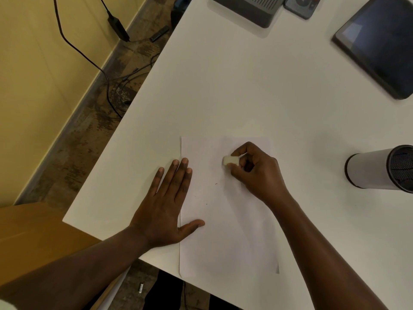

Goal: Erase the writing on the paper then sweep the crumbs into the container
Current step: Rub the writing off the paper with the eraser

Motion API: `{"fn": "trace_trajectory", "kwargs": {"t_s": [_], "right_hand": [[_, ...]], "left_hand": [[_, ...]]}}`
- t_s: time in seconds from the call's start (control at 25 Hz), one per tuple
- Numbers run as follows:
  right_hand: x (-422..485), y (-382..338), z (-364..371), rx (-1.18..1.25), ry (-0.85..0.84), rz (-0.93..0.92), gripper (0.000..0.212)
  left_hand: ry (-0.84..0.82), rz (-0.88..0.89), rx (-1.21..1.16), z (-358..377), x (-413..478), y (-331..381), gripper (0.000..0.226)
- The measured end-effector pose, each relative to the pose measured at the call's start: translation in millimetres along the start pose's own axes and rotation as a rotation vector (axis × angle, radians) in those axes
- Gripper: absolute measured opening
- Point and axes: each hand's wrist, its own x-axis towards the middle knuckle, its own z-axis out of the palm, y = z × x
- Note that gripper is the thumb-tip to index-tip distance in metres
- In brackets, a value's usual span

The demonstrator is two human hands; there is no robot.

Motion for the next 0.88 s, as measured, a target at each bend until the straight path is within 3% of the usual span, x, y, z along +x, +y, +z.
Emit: {"fn": "trace_trajectory", "kwargs": {"t_s": [0.08,0.24,0.44,0.6,0.72,0.88], "right_hand": [[-1.9,-1.5,3.3,-0.005,0.043,-0.001,0.018],[3.1,-0.4,-14.3,-0.076,-0.216,-0.039,0.019],[-0.8,-0.5,-6.4,-0.016,-0.025,-0.051,0.018],[-0.7,3.4,-17.1,-0.116,-0.231,-0.085,0.020],[-8.6,1.6,-11.3,-0.093,-0.103,-0.079,0.020],[-28.4,5.8,7.4,-0.145,-0.114,-0.097,0.021]], "left_hand": [[0.003,0.002,0.002,-0.3,-0.2,0.2,0.115],[0.003,-0.001,-0.008,-0.3,0.1,0.4,0.115],[0.002,0.000,-0.004,0.6,-0.2,0.3,0.115],[0.004,0.002,-0.003,-0.1,0.3,-0.3,0.116],[0.007,0.003,0.000,-0.2,-0.2,0.4,0.116],[0.004,0.003,0.012,0.1,-0.5,0.1,0.116]]}}
